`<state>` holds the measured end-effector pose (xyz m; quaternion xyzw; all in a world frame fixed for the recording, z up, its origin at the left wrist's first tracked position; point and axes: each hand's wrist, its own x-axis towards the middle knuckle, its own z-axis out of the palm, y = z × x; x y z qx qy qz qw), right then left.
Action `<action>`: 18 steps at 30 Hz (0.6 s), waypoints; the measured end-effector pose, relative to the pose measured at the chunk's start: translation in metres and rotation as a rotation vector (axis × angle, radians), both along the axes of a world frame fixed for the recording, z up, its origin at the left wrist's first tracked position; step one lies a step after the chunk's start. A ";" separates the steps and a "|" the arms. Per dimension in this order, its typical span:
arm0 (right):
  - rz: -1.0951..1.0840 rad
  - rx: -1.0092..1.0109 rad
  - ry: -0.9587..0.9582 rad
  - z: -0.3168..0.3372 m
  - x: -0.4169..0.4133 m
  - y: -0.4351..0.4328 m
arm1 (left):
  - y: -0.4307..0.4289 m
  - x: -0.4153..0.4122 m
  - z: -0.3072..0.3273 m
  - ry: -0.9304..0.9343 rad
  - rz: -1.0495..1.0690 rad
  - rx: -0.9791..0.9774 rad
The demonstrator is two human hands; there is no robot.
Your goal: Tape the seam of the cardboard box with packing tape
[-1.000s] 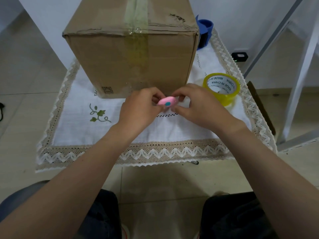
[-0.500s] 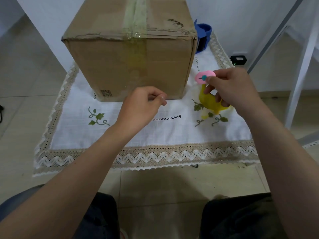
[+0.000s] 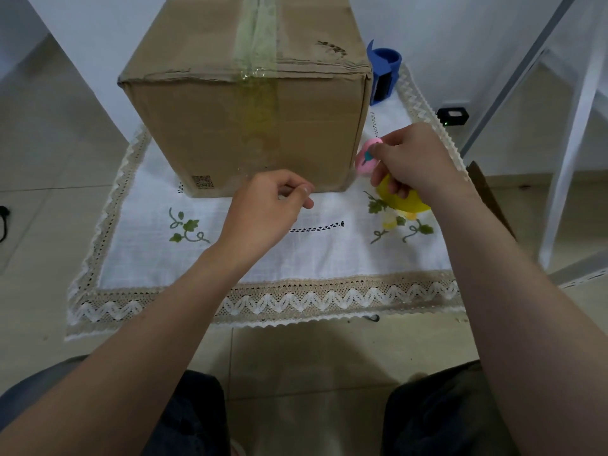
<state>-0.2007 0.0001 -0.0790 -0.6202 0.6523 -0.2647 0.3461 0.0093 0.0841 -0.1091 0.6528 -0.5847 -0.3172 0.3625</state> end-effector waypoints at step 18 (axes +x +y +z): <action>0.168 0.102 0.308 -0.003 -0.001 -0.002 | 0.004 0.015 0.005 -0.179 0.018 -0.193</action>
